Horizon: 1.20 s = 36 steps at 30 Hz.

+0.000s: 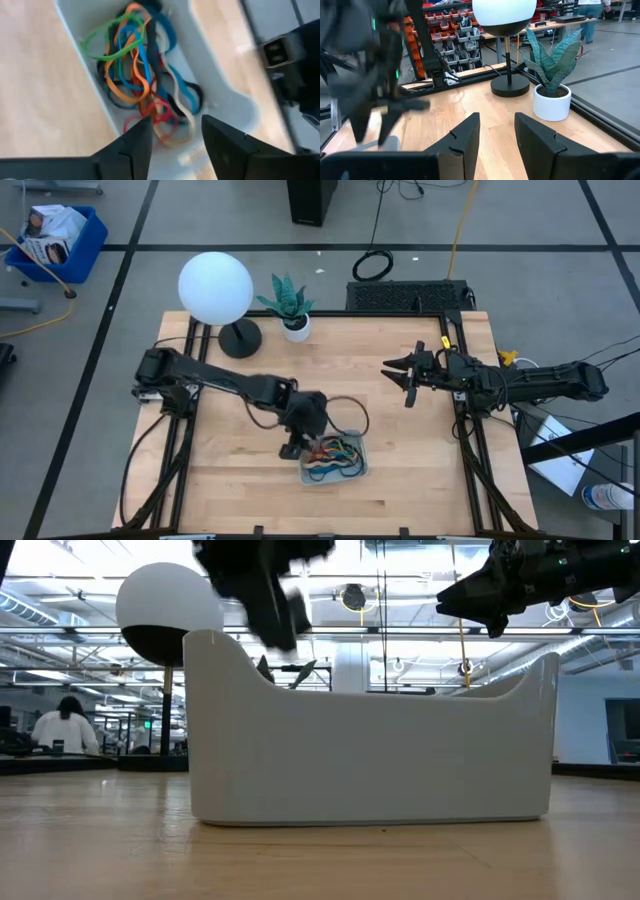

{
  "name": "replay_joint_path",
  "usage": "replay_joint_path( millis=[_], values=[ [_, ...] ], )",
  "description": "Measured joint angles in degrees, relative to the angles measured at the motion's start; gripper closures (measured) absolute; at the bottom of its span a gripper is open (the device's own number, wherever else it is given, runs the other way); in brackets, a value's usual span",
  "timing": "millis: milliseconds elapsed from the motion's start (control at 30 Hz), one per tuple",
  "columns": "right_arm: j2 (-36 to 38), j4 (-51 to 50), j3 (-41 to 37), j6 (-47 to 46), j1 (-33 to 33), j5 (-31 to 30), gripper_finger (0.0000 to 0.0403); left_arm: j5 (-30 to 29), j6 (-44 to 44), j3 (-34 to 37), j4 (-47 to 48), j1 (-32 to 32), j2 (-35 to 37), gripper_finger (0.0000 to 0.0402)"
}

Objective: Pick and place rubber bands into bin
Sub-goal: Put the red rubber band into the gray bin, then return to Home Position

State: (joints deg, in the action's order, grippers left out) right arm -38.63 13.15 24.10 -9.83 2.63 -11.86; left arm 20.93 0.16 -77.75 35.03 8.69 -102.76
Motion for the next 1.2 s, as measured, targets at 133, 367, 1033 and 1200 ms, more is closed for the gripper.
replay_joint_path(
  millis=[133,367,1033,1200],
  values=[
    [0.2,0.6,0.0,0.0,0.0,0.0,0.0284,0.0,3.4,-5.0,6.4,-1.2,5.7,0.0213],
    [2.3,3.8,-0.1,-1.6,0.0,0.2,0.0284,-3.7,6.1,-8.3,8.8,-5.5,22.7,0.0208],
    [14.3,-4.8,0.0,2.4,-0.1,4.5,0.0288,-12.4,-0.5,24.7,-0.3,-8.7,73.5,0.021],
    [14.6,-4.8,0.0,4.9,-0.1,4.6,0.0289,-12.5,-3.7,34.5,-3.8,-8.7,84.0,0.021]
  ],
)
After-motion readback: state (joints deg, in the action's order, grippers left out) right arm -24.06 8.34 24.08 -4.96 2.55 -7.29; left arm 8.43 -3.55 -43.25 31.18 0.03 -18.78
